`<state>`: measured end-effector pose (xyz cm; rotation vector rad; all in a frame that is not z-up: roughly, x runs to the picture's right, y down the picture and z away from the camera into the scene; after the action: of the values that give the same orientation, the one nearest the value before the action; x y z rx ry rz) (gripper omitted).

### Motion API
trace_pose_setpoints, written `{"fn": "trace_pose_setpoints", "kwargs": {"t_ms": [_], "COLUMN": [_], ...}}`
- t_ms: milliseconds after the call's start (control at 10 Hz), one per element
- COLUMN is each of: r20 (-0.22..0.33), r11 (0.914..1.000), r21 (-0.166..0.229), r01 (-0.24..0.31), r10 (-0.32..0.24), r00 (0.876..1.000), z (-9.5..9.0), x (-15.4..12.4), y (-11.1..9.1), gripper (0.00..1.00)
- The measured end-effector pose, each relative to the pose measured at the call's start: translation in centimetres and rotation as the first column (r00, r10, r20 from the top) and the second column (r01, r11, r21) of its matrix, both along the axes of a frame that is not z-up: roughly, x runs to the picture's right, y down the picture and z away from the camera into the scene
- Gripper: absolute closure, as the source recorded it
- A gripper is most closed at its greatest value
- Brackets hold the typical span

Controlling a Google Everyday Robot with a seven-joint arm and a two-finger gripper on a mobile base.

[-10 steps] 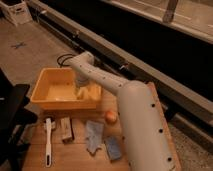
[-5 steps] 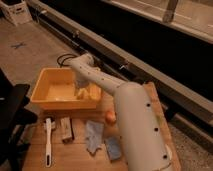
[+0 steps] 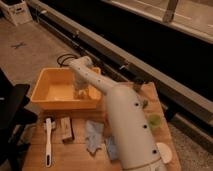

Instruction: Place banana in plastic cup

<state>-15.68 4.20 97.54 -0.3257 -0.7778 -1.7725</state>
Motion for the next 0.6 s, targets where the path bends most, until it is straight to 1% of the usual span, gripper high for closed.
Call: {"fn": "trace_pose_setpoints", "kwargs": {"t_ms": [100,200,500,600], "r20": [0.005,0.003,-0.004,-0.004], "r11": [1.0,1.0,1.0,1.0], "r21": [-0.008,-0.005,-0.004,-0.004], "r01": [0.002,0.002,0.002,0.001], "r10": [-0.002,-0.002,-0.002,-0.001], "r00": [1.0,1.0,1.0,1.0], "z": [0.18,0.05,-0.1,-0.12], "x": [-0.19,-0.05,0.53,0.52], "y": [0.32,0.08,-0.21,-0.23], "gripper": [0.41,0.48,0.79,0.87]}}
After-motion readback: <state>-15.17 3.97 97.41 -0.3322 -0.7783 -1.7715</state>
